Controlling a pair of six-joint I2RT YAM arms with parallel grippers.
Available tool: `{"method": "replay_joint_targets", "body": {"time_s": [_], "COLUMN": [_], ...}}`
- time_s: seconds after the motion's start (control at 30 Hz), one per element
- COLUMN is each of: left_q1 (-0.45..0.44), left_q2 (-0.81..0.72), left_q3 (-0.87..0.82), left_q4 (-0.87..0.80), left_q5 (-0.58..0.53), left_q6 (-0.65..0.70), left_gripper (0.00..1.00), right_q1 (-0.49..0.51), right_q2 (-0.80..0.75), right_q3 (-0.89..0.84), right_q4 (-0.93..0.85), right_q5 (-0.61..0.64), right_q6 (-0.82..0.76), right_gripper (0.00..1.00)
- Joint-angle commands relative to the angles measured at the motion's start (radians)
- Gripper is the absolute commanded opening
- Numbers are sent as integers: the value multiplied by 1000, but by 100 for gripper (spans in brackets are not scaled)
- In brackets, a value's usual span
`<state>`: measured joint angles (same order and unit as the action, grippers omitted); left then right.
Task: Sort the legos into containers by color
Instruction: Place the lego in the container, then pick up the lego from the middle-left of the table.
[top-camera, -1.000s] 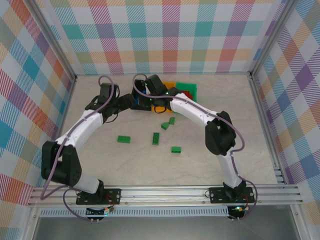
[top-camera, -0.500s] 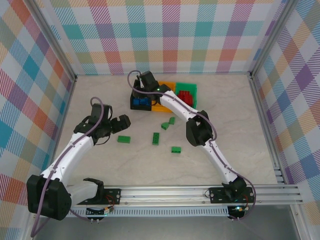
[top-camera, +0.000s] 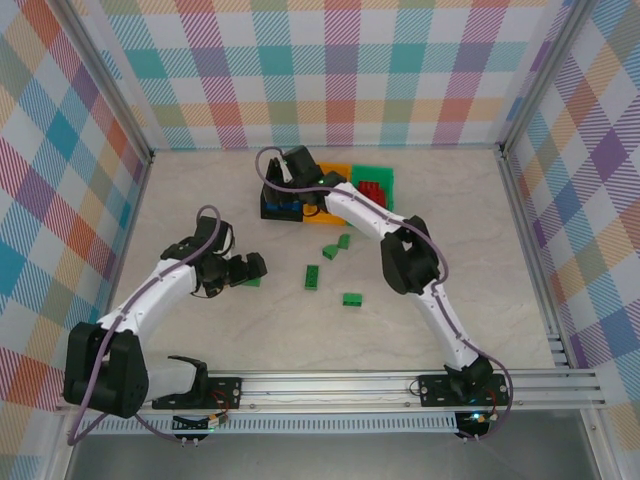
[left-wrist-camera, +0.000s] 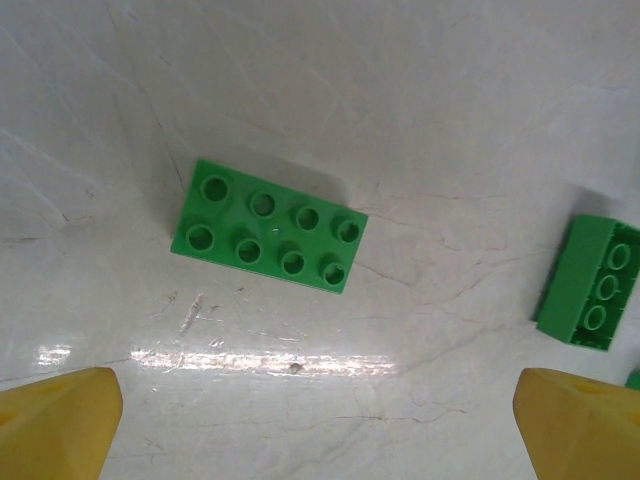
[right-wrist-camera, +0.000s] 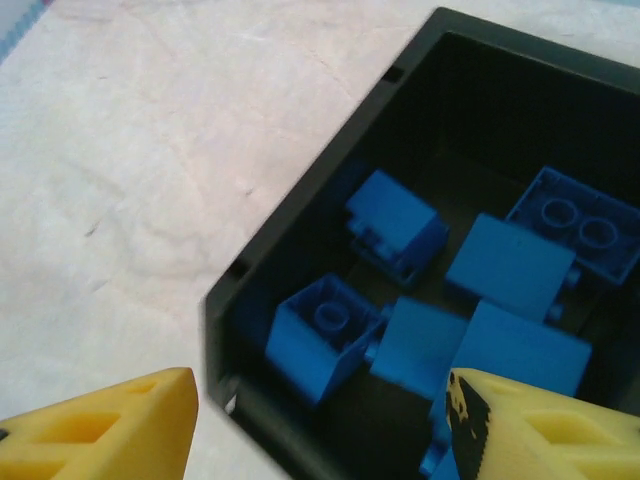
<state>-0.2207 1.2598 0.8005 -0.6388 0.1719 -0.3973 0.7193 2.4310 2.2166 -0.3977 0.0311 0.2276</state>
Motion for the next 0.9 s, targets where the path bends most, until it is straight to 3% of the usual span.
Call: {"method": "replay_joint_targets", "body": {"time_s": [0.0,0.13,0.23,0.43,0.57,0.87], "left_q1": [-9,-23,-28,-37,-41,-62], "left_q2": [44,122,175,298,353,450], "left_q3": [28,67,74,138,149,154], "left_q4": [-43,-79,-50,-57,-29,7], "left_q5": [-13,-74,-53,-145,-147,-134], "left_q6": [41,63,63,74,80,85], "left_gripper": [100,96,90,90,90,79], "right_q1": [29,33,32,45,78,148], "right_q2": [-191,-356,-447,-582,-644,-686], "right_q3": [-147,-384,-496,-732,-890,-1061], "right_q4": [65,125,120,93,81,8], "right_q5": [-35,-36,-47,-116,-149,21], "right_q6": [-23,11,28,45,82,185], "right_gripper": [67,67,66,65,65,67]}}
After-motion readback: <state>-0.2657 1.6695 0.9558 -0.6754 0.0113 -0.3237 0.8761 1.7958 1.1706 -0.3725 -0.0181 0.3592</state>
